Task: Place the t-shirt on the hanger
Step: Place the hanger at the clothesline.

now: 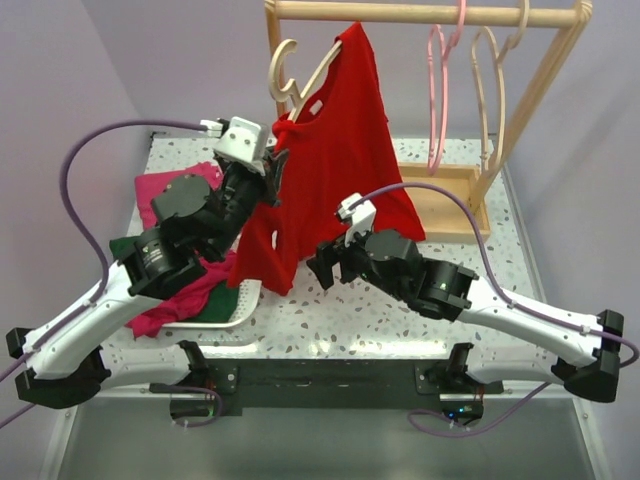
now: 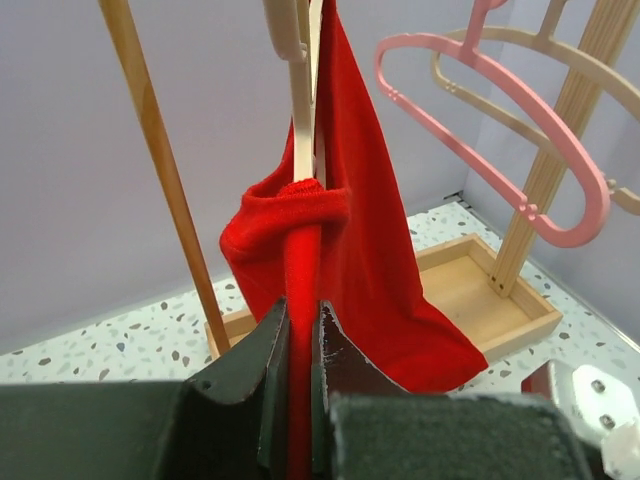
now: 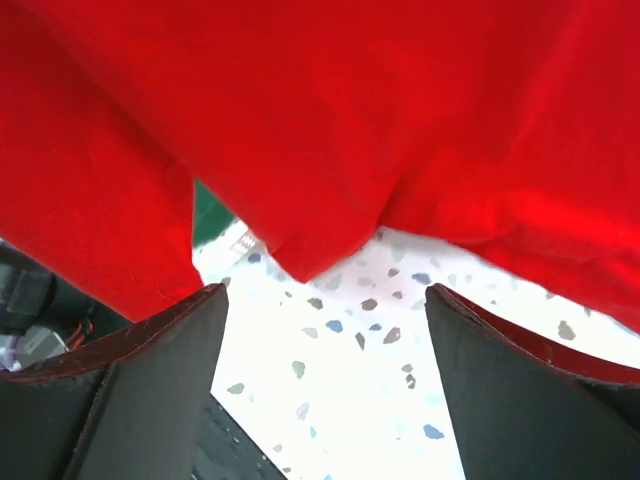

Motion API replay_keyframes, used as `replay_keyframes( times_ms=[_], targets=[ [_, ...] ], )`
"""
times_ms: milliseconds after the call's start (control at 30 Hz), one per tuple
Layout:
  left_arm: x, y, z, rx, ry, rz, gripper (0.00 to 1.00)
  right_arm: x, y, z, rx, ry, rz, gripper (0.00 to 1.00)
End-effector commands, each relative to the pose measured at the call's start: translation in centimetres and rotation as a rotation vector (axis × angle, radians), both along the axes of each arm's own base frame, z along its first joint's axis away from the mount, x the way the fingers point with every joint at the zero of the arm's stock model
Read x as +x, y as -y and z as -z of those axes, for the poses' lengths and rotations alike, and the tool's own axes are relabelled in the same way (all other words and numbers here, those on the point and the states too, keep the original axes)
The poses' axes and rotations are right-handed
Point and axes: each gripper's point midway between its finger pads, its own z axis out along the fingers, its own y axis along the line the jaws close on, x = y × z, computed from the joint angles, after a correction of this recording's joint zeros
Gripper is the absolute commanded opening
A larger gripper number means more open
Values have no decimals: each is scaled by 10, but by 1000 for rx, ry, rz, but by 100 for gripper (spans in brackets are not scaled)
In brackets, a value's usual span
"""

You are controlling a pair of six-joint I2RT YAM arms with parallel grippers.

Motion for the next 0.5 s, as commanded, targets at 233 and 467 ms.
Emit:
replay_keyframes(
  times_ms=[233,467],
  targets=[
    [11,-4,2,-28,21,-70,0,-9,-15,27,30,-82,-35,76],
    [45,9,1,16,3,-75,0,-12,-12,34,27,-108,-30,75]
  ],
)
